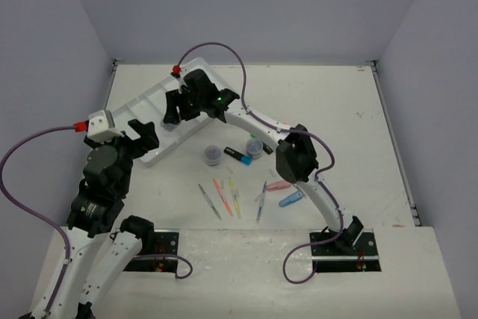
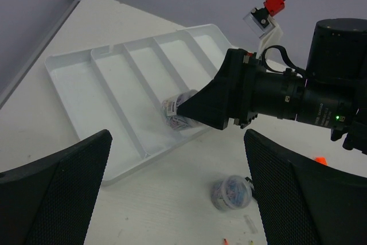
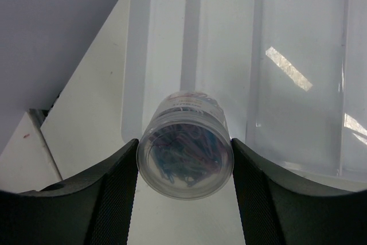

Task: Sort the stationery into containers
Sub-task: Place the stationery in the storage box.

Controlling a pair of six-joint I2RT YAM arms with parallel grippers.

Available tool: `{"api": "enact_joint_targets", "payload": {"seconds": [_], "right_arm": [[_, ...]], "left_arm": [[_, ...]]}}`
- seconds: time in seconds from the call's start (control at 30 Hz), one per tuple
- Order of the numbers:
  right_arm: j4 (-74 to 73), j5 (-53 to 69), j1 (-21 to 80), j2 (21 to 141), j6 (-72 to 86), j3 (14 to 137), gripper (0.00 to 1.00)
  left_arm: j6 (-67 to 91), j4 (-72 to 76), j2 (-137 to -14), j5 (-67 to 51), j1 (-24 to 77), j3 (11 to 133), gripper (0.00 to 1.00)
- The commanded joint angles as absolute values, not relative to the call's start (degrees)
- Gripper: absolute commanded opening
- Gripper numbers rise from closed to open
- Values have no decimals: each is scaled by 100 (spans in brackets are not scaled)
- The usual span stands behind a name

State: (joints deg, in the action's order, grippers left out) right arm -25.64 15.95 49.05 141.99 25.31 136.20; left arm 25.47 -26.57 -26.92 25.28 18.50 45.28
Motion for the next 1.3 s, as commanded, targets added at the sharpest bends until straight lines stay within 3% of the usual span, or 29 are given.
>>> {"api": "enact_joint_targets", "payload": {"seconds": [0.0, 0.17, 0.53, 0.77, 0.93, 1.03, 1.27], "right_arm": [[-1968, 1760, 4976, 14299, 2435, 13987, 19], [-1539, 2122, 5051, 14409, 2494, 13897, 20], [-1654, 1625, 5177, 14782, 2514, 13987, 28], [-1741, 1393, 5186, 14825, 2459, 13975, 51], [-1748, 1219, 5223, 14660, 2288, 13897, 84], [-1715, 1202, 5229, 14485, 2208, 13828, 97], [-1577, 900, 5220, 13406, 1969, 13059, 99]], "left_arm": [[2461, -2422, -2865, 2415, 1828, 4526, 100], [2512, -2460, -2806, 2374, 1828, 4500, 100], [2558, -2489, -2722, 2305, 1837, 4474, 100], [2558, -2513, -2681, 2294, 1846, 4474, 100], [2558, -2505, -2701, 2285, 1846, 4474, 100], [2558, -2505, -2723, 2285, 1846, 4466, 100], [2563, -2522, -2793, 2270, 1841, 4482, 100]]}}
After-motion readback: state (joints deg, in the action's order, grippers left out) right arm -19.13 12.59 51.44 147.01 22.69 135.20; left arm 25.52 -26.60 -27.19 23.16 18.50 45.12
